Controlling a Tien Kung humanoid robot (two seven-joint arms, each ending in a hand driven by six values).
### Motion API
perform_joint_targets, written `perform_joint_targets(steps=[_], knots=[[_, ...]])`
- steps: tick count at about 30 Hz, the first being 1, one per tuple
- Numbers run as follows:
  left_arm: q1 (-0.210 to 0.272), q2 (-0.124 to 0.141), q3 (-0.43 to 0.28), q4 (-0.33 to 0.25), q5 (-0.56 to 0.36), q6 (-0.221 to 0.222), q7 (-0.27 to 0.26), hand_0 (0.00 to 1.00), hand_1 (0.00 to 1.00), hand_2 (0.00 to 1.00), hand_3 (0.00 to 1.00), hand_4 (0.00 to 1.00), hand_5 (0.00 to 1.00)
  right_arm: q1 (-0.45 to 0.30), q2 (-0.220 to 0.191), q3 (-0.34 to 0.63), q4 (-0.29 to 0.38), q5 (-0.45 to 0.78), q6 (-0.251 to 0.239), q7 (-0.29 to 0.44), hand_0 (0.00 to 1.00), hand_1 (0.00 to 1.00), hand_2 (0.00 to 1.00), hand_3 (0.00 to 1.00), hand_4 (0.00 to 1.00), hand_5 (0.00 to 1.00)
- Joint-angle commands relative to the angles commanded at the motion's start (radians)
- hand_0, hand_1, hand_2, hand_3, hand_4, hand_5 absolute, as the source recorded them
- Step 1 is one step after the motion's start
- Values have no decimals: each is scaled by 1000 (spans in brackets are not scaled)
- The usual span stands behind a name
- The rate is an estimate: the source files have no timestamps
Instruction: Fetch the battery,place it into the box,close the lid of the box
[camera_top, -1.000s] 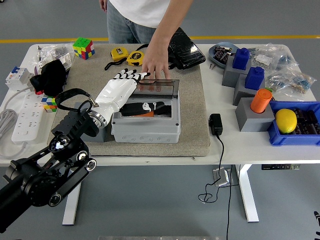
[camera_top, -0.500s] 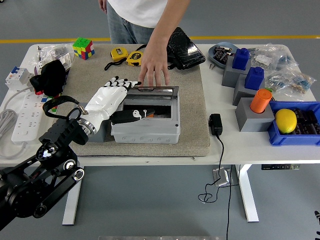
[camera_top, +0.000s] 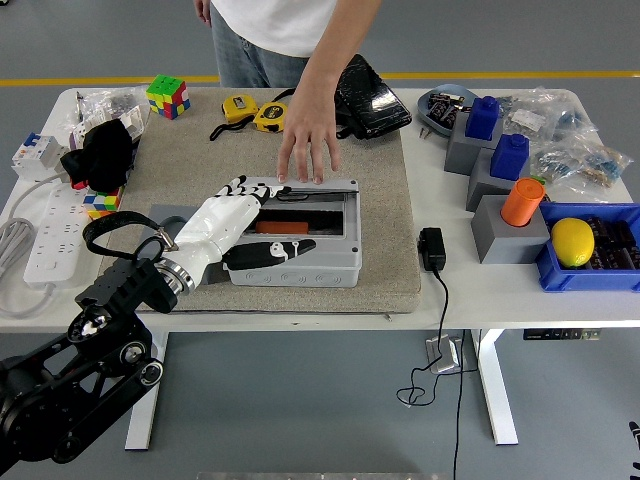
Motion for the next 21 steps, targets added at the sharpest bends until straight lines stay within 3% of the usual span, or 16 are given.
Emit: perform_joint_targets(steps=[5, 7, 10, 15, 18, 21], knots=[[9, 4, 3, 1, -59, -59, 16, 998, 958, 876, 895, 998, 998, -1, 0, -3, 0, 0, 0, 0, 849, 810, 773, 802, 998, 998], [9, 4, 2, 4, -63, -58, 14, 998, 958, 876, 895, 998, 998, -1, 0, -2, 0, -1, 0, 0, 849, 810, 773, 802, 998, 998], [8, 4, -1, 4, -45, -5, -21, 998, 970, 904, 921, 998, 998, -2, 0, -2, 0, -2, 0, -1, 850, 810, 773, 803, 998, 998], [12, -15, -55, 25, -57, 129, -135, 998, 970, 904, 921, 998, 998, -3, 1, -4, 0, 0, 0, 0, 850, 810, 773, 803, 998, 998], [19, -33, -111, 58, -131, 162, -217, 998, 975, 920, 926, 998, 998, -4, 3, -3, 0, -3, 0, -1, 850, 810, 773, 802, 998, 998], [32, -47, -173, 83, -239, 159, -290, 998, 975, 920, 926, 998, 998, -4, 4, -5, 0, -2, 1, 0, 850, 810, 773, 802, 998, 998]])
